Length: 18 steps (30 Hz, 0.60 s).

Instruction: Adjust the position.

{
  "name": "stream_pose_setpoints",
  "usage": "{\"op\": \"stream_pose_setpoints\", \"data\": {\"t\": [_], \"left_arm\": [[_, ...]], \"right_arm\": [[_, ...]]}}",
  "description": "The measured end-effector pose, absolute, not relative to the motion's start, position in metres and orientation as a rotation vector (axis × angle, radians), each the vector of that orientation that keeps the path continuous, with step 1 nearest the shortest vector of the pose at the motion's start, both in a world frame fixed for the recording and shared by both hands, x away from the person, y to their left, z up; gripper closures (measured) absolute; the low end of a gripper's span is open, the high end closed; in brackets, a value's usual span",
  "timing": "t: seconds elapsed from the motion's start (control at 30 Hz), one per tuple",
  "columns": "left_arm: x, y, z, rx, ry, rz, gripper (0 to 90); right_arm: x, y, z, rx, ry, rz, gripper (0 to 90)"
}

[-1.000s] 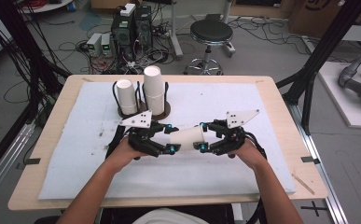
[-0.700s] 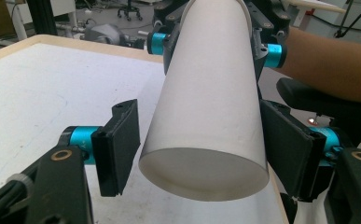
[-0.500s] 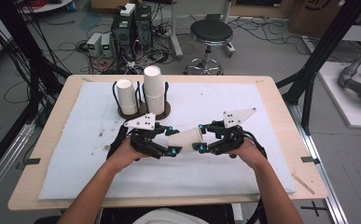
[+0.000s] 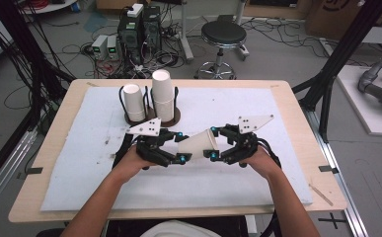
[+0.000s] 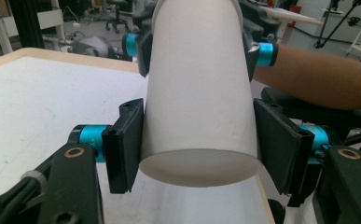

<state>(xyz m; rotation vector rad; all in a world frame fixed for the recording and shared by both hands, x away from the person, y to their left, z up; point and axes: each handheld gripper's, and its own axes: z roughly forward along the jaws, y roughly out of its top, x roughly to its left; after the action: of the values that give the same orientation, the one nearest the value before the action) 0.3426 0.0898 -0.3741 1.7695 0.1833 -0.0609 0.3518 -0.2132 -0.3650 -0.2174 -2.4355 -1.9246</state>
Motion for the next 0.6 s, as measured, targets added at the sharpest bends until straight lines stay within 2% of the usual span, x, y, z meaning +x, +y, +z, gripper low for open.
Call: {"op": "stream_pose_setpoints", "data": {"t": [0.17,0.3,0.4,0.53,0.6], "left_arm": [[0.3419,0.0856,-0.3763,1.804,0.2,-0.054,35.9],[0.3436,0.0864,-0.3751,1.795,0.233,-0.043,30.0],[0.3436,0.0869,-0.3746,1.8,0.233,-0.038,29.0],[0.3427,0.0829,-0.3773,1.821,0.205,-0.052,30.1],[0.3415,0.0809,-0.3784,1.821,0.188,-0.062,35.5]], "right_arm": [[0.3528,-0.2167,-0.3638,-0.187,-2.429,-1.9,38.4],[0.3535,-0.2175,-0.3631,-0.19,-2.435,-1.892,40.0],[0.3541,-0.218,-0.3634,-0.202,-2.436,-1.881,40.0],[0.3535,-0.2155,-0.3632,-0.19,-2.437,-1.873,39.8],[0.3529,-0.2139,-0.3629,-0.19,-2.436,-1.872,39.2]]}}
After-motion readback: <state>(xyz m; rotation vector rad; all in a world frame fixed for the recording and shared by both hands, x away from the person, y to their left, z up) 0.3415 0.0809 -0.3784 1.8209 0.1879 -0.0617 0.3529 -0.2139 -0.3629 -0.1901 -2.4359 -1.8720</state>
